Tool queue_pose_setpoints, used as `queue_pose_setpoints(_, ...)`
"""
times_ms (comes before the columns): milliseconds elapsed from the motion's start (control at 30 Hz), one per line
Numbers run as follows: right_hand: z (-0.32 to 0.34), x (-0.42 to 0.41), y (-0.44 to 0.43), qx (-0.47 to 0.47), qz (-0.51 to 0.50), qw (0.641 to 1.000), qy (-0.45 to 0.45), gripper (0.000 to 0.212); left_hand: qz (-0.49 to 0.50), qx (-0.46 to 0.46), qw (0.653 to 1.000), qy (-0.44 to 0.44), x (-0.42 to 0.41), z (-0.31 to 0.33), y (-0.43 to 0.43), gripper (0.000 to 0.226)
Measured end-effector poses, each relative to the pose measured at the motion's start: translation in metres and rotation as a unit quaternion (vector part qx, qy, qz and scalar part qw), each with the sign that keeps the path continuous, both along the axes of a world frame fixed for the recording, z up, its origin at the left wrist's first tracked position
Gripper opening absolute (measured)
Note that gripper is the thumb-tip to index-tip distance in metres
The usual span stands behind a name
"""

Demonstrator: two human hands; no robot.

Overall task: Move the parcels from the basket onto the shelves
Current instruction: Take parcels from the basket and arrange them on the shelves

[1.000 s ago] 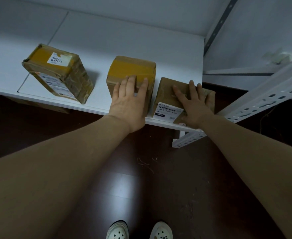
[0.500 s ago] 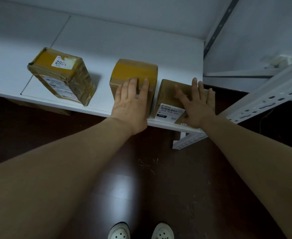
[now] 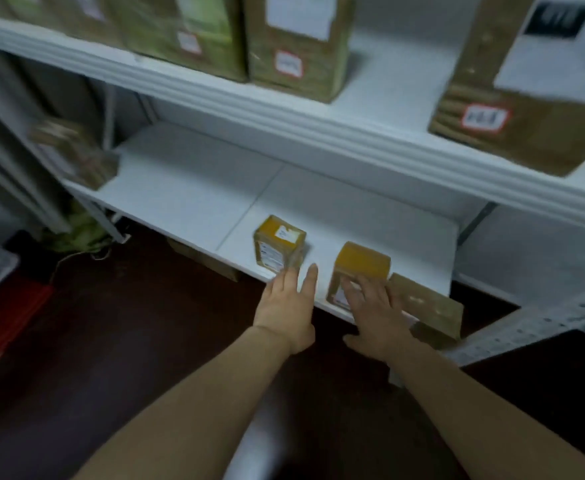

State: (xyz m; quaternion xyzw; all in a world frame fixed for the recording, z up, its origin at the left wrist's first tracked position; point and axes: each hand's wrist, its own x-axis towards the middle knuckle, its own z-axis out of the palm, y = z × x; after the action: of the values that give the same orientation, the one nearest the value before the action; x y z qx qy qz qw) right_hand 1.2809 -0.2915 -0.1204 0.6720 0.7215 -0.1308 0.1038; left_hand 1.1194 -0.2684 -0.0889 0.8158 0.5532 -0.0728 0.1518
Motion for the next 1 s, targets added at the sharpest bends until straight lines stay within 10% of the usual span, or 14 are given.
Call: queue_pose_setpoints(1000,0.123,-0.706,0.209,0.016,0.379,0.924,0.054,0.097,0.500,0.028,0.864,-0.051,-0.696,0.110,0.076,0.097)
